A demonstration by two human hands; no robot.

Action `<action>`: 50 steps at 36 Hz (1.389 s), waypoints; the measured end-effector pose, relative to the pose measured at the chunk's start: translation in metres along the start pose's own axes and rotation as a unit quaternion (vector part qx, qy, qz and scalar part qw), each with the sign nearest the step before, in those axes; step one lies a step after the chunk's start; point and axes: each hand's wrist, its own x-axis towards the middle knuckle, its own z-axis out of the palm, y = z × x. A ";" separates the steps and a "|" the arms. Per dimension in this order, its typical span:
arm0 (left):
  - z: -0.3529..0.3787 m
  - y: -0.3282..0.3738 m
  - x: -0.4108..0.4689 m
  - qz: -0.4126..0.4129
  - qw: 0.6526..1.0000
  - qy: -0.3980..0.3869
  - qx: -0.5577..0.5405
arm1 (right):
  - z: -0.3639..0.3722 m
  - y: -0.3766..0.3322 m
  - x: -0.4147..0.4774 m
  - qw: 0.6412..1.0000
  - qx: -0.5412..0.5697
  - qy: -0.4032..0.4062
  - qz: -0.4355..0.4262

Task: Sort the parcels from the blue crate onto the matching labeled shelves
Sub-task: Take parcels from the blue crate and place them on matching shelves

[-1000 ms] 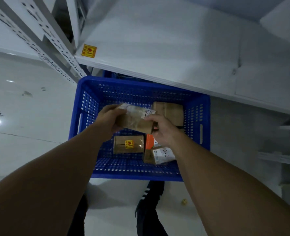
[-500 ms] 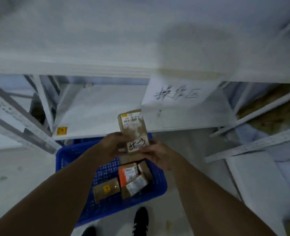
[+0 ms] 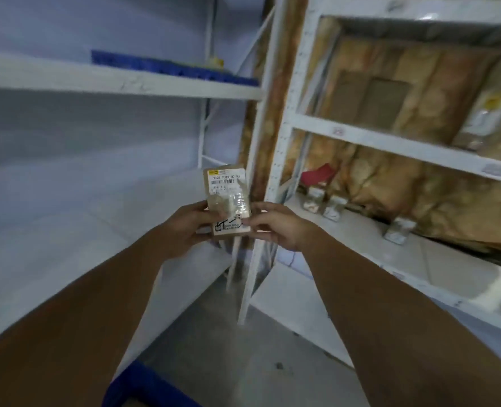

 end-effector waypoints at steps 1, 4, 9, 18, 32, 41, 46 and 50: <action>0.023 0.016 0.003 0.007 0.999 -0.026 0.018 | -0.020 -0.013 -0.020 1.000 0.012 0.023 -0.015; 0.093 0.060 0.002 0.032 0.994 -0.083 0.064 | -0.078 -0.044 -0.079 0.994 0.042 0.077 -0.062; 0.202 0.113 -0.010 0.093 0.985 -0.131 0.059 | -0.161 -0.084 -0.175 0.979 0.042 0.161 -0.117; 0.374 0.161 -0.045 0.148 0.966 -0.206 0.047 | -0.280 -0.121 -0.322 0.951 0.014 0.243 -0.191; 0.506 0.178 -0.076 0.159 0.954 -0.248 0.045 | -0.362 -0.111 -0.415 0.925 0.049 0.298 -0.229; 0.508 0.181 -0.061 0.161 0.955 -0.247 0.037 | -0.366 -0.112 -0.406 0.920 0.058 0.309 -0.234; 0.506 0.179 -0.051 0.156 0.956 -0.245 0.032 | -0.364 -0.114 -0.400 0.920 0.056 0.313 -0.229; 0.509 0.183 -0.045 0.165 0.954 -0.242 0.060 | -0.363 -0.119 -0.398 0.916 0.055 0.321 -0.235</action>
